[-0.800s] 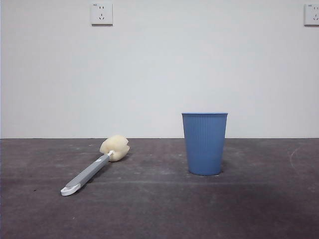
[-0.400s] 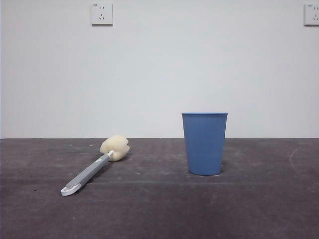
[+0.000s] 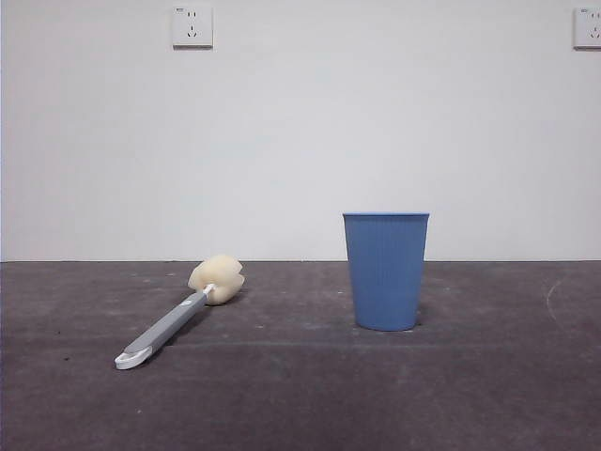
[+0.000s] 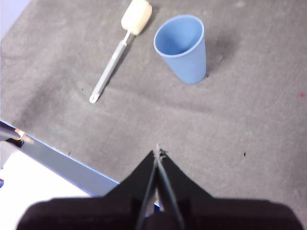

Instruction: Pick up the cup brush,pick up the cup,insert the brush into the cup,clean the cup,put the cup brush back,put the cup back to the fixed position on the table

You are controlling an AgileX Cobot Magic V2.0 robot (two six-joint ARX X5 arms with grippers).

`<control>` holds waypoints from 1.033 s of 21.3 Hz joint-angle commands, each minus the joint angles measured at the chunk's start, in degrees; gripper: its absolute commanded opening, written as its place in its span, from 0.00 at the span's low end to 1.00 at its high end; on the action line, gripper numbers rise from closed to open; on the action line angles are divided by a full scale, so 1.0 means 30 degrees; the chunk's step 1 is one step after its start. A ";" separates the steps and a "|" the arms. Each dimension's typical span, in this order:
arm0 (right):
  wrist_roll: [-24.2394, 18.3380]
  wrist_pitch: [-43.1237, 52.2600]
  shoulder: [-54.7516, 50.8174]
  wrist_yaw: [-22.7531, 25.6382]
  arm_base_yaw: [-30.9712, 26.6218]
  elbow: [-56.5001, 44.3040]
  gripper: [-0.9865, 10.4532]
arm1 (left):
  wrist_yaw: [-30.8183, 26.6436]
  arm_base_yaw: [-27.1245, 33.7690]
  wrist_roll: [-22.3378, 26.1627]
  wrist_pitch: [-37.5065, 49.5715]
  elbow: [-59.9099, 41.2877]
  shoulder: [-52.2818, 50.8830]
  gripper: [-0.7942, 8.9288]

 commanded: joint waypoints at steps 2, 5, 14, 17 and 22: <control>-0.0364 0.0015 0.0000 -0.0029 0.0160 0.0058 0.08 | -0.0029 0.0044 0.0699 -0.0124 0.0029 -0.0022 0.07; -0.0350 0.0015 0.0007 -0.0058 0.0160 0.0058 0.09 | 0.0000 0.0044 0.0699 -0.0146 0.0029 0.0029 0.08; 0.0080 0.0080 0.0007 -0.0080 0.0160 0.0058 0.56 | 0.0911 0.0044 0.0656 0.0335 0.0036 0.0211 0.79; 0.0219 0.0080 0.0007 -0.0080 0.0160 0.0058 0.56 | 0.1064 0.0036 0.0656 0.0546 0.0036 0.0998 0.79; 0.0219 0.0299 0.0015 -0.0073 0.0160 0.0058 0.56 | 0.2084 -0.0670 0.0568 0.2368 0.0058 0.3271 0.79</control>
